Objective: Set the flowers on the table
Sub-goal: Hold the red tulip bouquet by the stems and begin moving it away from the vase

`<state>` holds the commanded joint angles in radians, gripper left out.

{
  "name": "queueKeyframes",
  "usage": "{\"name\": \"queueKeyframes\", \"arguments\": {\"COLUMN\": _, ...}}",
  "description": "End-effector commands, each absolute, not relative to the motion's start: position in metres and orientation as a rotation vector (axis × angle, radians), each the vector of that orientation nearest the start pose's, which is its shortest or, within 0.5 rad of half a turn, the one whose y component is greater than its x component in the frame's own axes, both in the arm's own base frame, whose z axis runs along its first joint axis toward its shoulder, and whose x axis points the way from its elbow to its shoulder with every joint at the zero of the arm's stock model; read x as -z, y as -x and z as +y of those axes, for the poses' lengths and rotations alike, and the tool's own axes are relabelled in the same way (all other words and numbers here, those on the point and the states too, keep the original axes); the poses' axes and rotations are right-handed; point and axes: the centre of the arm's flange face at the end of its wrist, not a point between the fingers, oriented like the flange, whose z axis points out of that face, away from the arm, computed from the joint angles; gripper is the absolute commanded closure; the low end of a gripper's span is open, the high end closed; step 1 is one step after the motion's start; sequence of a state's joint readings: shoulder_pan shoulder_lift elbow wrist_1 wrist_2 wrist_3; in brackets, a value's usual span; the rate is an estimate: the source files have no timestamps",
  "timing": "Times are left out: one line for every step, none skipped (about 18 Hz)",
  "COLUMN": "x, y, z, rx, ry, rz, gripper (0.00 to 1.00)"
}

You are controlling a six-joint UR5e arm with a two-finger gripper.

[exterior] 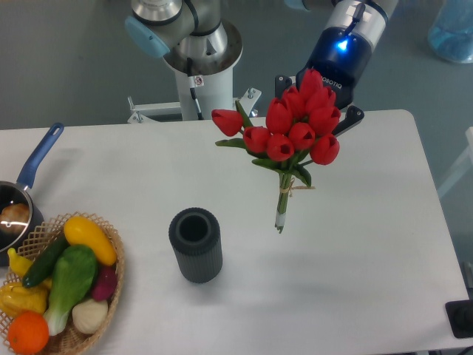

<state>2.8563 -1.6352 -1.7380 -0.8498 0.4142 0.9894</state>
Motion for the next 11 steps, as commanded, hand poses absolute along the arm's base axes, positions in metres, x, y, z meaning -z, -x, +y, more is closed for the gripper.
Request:
{"name": "queueKeyframes", "arguments": {"x": -0.5082, "y": 0.4319, "z": 0.3606, "rx": 0.089, "ry": 1.934, "rz": 0.027, "gripper": 0.74}}
{"name": "queueKeyframes", "arguments": {"x": -0.5074, "y": 0.4312, "z": 0.3604, "rx": 0.091, "ry": 1.935, "rz": 0.027, "gripper": 0.74}}
{"name": "queueKeyframes", "arguments": {"x": -0.5081, "y": 0.4306, "z": 0.3603, "rx": 0.092, "ry": 1.935, "rz": 0.025, "gripper": 0.73}}
{"name": "queueKeyframes", "arguments": {"x": -0.5089, "y": 0.4314, "z": 0.3605, "rx": 0.092, "ry": 1.935, "rz": 0.023, "gripper": 0.74}}
{"name": "queueKeyframes", "arguments": {"x": -0.5103, "y": 0.4321, "z": 0.3599, "rx": 0.094, "ry": 1.933, "rz": 0.018, "gripper": 0.73}}
{"name": "queueKeyframes", "arguments": {"x": -0.5111, "y": 0.4322, "z": 0.3591, "rx": 0.087, "ry": 1.934, "rz": 0.021, "gripper": 0.73}}
{"name": "queueKeyframes", "arguments": {"x": -0.5109, "y": 0.4328, "z": 0.3575, "rx": 0.083, "ry": 1.935, "rz": 0.021, "gripper": 0.73}}
{"name": "queueKeyframes", "arguments": {"x": -0.5124, "y": 0.4329, "z": 0.3567, "rx": 0.079, "ry": 1.934, "rz": 0.022, "gripper": 0.73}}
{"name": "queueKeyframes", "arguments": {"x": -0.513, "y": 0.4332, "z": 0.3566, "rx": 0.072, "ry": 1.938, "rz": 0.024, "gripper": 0.73}}
{"name": "queueKeyframes", "arguments": {"x": -0.5129, "y": 0.4328, "z": 0.3564, "rx": 0.059, "ry": 1.955, "rz": 0.02, "gripper": 0.73}}
{"name": "queueKeyframes", "arguments": {"x": -0.5139, "y": 0.4334, "z": 0.3558, "rx": 0.034, "ry": 1.983, "rz": 0.015, "gripper": 0.73}}
